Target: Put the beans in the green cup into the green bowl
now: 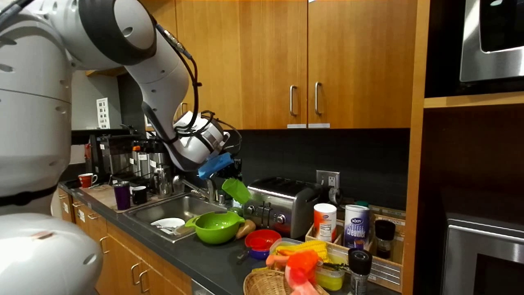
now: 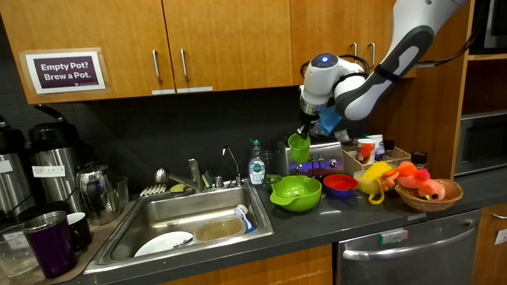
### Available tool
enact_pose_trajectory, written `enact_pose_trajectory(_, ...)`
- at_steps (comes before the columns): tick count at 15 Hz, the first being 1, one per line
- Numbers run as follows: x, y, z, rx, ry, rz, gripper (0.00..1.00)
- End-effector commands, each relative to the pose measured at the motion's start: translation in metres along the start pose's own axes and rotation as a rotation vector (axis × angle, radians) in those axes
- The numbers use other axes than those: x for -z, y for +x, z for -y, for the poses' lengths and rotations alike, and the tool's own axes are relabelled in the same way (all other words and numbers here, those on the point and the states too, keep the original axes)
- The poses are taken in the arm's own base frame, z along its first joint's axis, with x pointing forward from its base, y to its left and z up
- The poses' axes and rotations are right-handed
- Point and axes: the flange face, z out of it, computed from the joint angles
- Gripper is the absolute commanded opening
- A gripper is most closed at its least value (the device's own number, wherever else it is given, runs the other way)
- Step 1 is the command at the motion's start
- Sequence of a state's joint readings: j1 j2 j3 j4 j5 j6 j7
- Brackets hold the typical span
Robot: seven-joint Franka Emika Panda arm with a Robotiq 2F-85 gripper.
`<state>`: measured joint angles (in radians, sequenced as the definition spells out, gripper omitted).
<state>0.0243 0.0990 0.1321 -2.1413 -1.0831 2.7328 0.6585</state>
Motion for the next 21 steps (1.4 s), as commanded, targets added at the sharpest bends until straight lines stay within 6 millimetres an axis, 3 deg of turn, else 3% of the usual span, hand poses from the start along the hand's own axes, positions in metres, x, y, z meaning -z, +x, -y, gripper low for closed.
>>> enact_pose_trajectory(1,0.016,-0.014,-0.018,-0.054,0.061,-0.010,0.01)
enact_pose_trajectory(10,0.027,-0.061,-0.042,-0.228,0.256,0.047,0.01)
enact_pose_trajectory(16,0.050,-0.078,-0.065,-0.304,0.307,0.075,0.01)
enact_pose_trajectory(21,0.063,-0.099,-0.072,-0.344,0.362,0.150,0.01)
